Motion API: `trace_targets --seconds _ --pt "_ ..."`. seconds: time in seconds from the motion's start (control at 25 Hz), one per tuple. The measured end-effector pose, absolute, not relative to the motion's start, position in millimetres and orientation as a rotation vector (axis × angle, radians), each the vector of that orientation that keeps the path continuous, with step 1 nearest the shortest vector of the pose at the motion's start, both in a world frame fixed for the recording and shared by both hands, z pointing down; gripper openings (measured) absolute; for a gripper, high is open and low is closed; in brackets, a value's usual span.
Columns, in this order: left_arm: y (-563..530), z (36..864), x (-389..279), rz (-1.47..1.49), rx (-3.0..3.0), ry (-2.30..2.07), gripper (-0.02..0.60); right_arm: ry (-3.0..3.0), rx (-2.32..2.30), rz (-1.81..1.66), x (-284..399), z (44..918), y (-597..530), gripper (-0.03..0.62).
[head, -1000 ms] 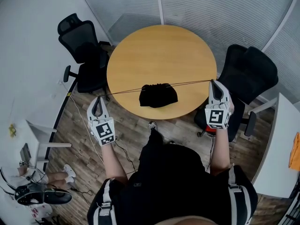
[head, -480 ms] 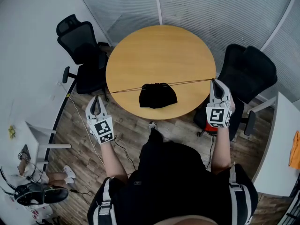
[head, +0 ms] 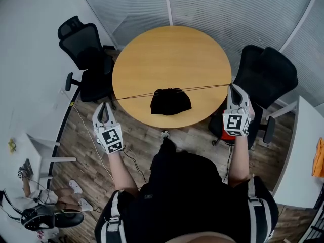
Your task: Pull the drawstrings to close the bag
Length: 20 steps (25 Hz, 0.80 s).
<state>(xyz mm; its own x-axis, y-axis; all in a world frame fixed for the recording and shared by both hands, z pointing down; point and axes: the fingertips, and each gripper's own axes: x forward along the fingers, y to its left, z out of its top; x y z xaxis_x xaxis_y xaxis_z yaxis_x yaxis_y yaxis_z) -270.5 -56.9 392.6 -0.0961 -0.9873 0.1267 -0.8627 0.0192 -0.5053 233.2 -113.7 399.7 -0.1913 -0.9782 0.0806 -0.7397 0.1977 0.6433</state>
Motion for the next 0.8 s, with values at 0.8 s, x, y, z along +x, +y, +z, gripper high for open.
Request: trace_targets --seconds 0.8 --pt "-115.1 430.9 -287.9 -0.707 -1.992 2.055 0.017 -1.992 1.569 -0.571 216.3 432.9 -168.8 0.055"
